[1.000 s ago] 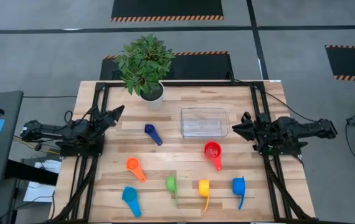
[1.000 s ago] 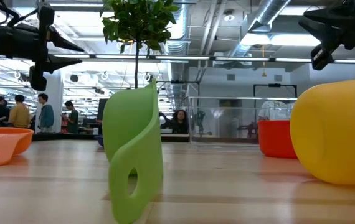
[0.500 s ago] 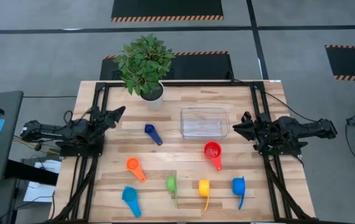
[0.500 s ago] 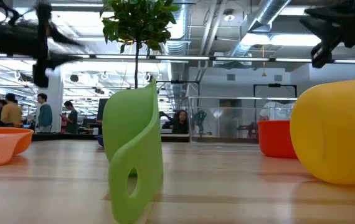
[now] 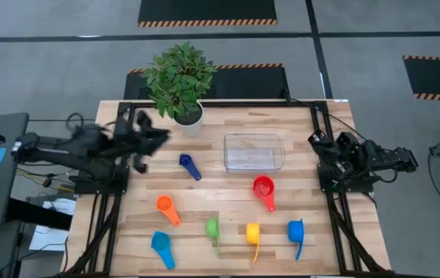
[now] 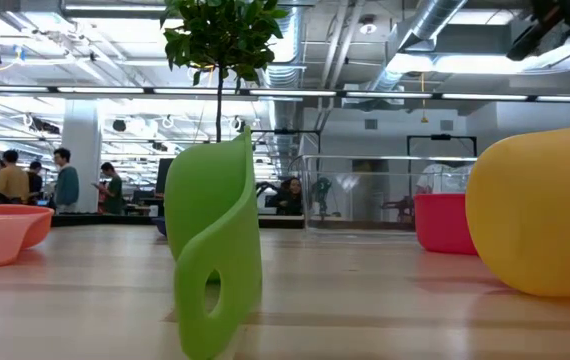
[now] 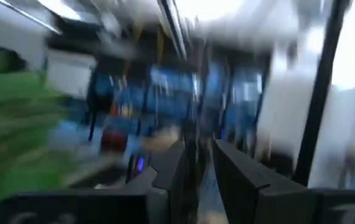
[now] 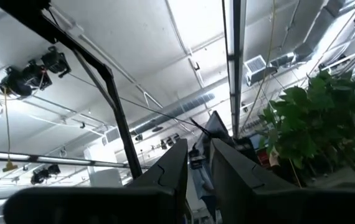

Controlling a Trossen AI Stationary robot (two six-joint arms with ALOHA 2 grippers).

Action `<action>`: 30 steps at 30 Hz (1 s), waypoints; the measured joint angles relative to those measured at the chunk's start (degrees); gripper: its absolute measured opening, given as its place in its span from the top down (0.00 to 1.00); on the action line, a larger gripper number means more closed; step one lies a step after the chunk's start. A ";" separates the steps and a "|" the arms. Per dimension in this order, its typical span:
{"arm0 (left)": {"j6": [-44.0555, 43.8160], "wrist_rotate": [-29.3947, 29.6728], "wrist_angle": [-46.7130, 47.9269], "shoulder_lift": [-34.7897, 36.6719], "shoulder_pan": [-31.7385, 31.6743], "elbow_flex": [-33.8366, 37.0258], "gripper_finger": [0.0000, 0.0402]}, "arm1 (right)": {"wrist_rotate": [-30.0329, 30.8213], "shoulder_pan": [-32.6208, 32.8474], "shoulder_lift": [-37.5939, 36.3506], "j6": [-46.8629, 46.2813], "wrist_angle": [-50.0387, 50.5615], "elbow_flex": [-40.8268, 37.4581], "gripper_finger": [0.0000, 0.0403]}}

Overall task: Nest measuring cups in basket
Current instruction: Put the red measuring cup into the transparent bin

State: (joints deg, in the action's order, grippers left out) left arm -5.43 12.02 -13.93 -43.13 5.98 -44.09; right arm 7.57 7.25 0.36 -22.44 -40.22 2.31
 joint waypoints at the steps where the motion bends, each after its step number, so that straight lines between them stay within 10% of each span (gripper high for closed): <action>1: 1.28 -2.04 4.04 -3.71 0.00 -4.34 0.83 | 0.00 0.00 0.00 0.00 0.14 0.00 0.77; 14: 0.17 -4.21 31.47 -43.33 2.50 -50.61 0.82 | -0.16 -1.03 -0.02 4.42 6.42 0.00 0.77; 30: 6.04 -6.76 49.17 -77.26 3.72 -83.87 0.57 | -12.08 -0.91 -0.13 -10.33 33.09 0.00 0.77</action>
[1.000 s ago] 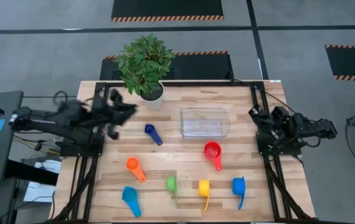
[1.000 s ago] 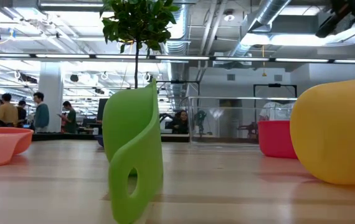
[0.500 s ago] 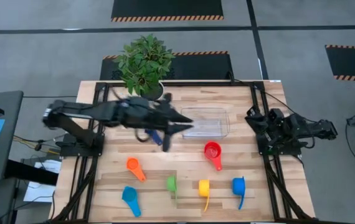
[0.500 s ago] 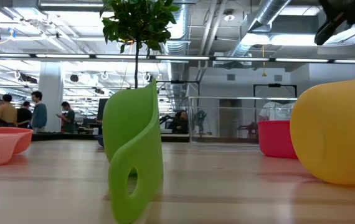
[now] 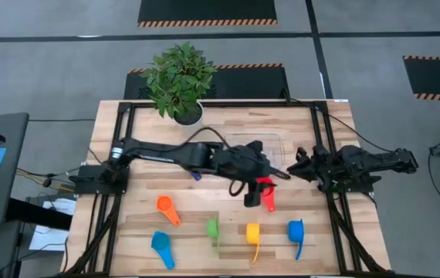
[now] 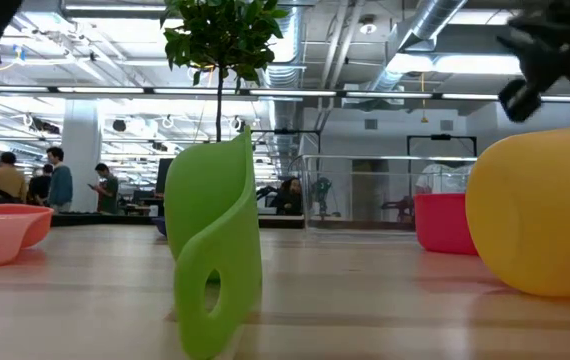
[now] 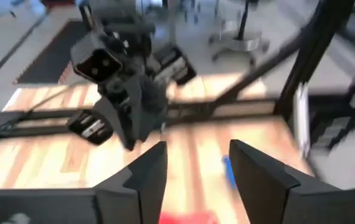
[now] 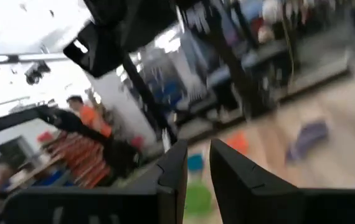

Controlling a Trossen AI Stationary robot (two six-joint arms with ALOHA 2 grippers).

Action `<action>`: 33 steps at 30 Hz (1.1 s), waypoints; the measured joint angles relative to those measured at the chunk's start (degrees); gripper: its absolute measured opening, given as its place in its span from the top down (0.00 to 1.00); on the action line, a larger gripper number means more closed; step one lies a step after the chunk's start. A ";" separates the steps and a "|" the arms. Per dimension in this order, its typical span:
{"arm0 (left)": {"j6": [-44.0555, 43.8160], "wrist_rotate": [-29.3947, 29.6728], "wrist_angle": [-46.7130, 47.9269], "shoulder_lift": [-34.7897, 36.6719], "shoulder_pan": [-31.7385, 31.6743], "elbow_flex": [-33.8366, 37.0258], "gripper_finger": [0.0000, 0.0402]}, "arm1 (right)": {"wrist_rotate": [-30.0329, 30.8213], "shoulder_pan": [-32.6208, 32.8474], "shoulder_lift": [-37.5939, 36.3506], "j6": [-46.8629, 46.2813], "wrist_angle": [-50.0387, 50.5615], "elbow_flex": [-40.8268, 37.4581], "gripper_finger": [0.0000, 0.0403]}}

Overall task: Nest measuring cups in basket
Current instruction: Put the red measuring cup into the transparent bin

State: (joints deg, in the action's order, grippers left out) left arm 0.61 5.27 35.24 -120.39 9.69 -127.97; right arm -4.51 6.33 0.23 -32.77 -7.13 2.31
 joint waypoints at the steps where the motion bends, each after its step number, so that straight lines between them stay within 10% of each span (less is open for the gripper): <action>1: 1.71 0.08 2.63 -1.48 0.19 -2.34 0.56 | -1.13 0.00 0.01 -2.30 2.87 0.00 0.77; 7: 8.15 0.32 9.65 -6.00 1.35 -5.09 0.55 | -10.63 0.79 0.95 -10.36 14.27 2.03 0.77; 18: 7.06 6.12 4.04 -13.21 1.35 -4.47 0.55 | -6.24 4.20 0.84 -13.54 53.57 11.38 0.77; 33: 6.22 5.55 9.28 -16.98 2.26 -4.25 0.55 | -2.79 4.45 0.90 -14.31 56.56 11.89 0.77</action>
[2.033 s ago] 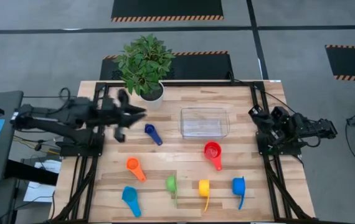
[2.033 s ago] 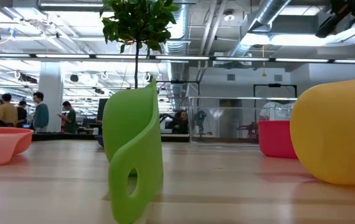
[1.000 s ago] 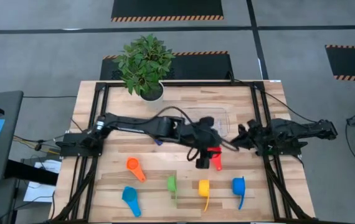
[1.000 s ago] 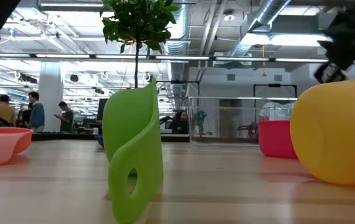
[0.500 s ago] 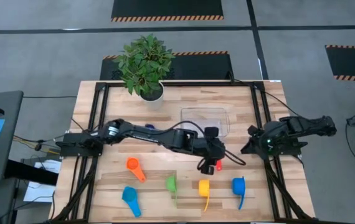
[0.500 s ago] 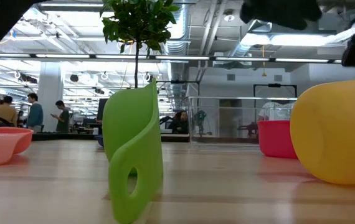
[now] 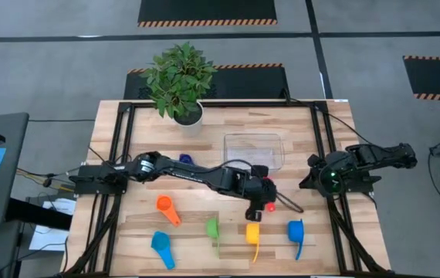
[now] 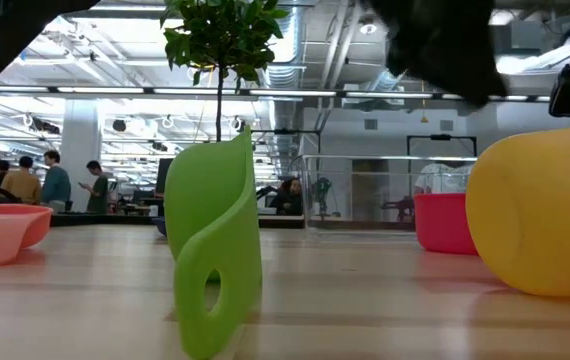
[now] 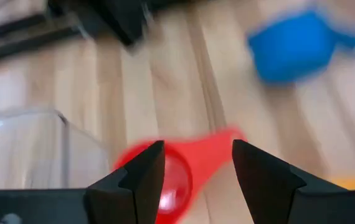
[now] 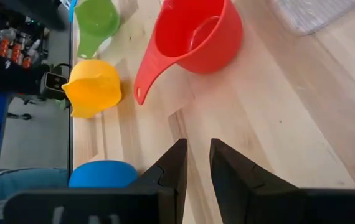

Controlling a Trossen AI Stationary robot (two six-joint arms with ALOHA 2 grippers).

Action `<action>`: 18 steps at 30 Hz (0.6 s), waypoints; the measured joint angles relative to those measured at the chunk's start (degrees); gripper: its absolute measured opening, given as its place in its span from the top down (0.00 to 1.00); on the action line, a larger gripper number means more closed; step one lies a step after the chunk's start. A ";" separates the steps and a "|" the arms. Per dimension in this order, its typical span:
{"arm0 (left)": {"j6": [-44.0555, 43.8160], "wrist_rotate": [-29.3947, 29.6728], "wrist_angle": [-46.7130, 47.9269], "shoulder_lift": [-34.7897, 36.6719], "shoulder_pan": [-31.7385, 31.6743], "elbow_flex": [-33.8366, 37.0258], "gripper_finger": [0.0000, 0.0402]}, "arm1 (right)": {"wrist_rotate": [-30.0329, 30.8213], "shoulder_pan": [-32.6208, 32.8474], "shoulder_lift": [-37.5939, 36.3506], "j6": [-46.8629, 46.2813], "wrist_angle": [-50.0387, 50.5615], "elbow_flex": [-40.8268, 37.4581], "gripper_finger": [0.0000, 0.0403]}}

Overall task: Nest measuring cups in basket
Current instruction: Put the red measuring cup into the transparent bin

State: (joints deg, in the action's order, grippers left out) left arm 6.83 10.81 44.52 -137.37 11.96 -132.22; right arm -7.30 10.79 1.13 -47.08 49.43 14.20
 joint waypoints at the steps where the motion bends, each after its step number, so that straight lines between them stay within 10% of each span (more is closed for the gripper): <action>1: 1.28 1.03 -0.03 -0.90 0.14 0.00 0.55 | -0.01 0.00 0.04 0.16 -0.15 0.00 0.77; 18: 6.08 3.69 6.45 -6.43 0.27 -0.05 0.55 | -0.08 0.00 0.00 0.40 -0.08 -0.04 0.77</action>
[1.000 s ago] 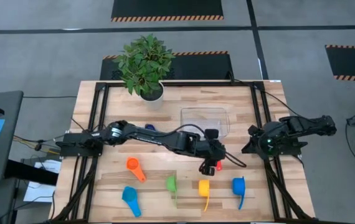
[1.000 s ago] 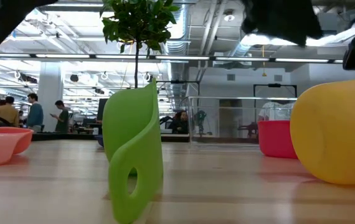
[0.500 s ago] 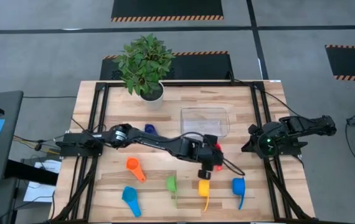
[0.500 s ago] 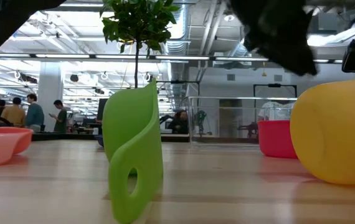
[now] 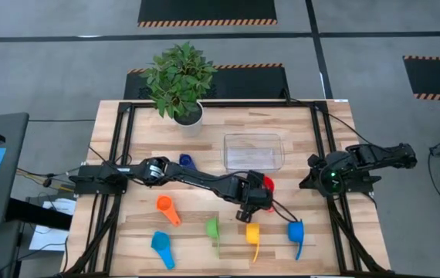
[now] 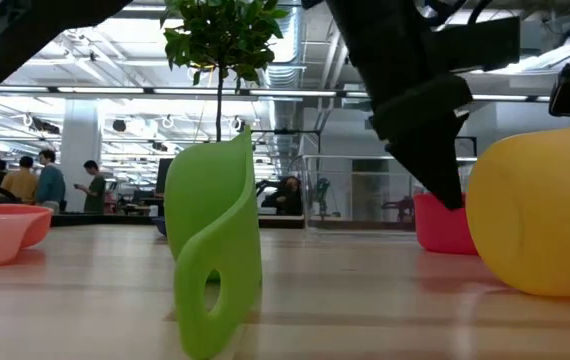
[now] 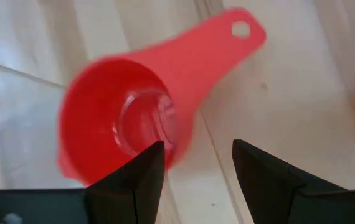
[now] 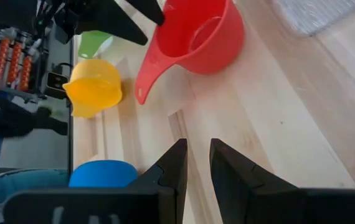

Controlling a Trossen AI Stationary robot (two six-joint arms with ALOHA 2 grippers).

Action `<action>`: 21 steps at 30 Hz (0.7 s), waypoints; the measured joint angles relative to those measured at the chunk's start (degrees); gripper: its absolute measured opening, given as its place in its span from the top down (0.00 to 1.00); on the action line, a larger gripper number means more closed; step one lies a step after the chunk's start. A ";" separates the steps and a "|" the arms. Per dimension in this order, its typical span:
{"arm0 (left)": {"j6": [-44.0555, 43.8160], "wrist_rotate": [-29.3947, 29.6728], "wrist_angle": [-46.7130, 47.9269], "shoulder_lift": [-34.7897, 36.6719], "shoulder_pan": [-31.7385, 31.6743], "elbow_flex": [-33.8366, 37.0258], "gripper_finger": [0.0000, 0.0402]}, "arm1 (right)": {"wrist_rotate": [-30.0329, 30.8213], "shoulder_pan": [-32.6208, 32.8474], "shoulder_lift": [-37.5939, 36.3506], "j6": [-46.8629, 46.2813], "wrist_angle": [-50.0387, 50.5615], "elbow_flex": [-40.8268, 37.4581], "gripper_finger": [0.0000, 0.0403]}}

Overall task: Nest measuring cups in basket
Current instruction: Put the red measuring cup into the transparent bin

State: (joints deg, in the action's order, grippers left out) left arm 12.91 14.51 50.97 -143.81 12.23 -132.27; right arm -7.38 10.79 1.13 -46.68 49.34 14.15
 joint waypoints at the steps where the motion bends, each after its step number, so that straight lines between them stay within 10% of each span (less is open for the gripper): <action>1: 0.04 0.68 -0.22 0.02 -0.04 0.00 0.55 | -0.01 0.00 0.00 0.00 -0.06 0.00 0.77; 21: 0.16 -2.50 -3.89 0.24 -1.67 2.23 0.55 | -0.04 0.00 0.00 0.16 -0.05 0.00 0.77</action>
State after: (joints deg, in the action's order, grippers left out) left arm 13.07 12.01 47.09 -143.56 10.56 -130.03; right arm -7.42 10.79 1.13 -46.52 49.29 14.15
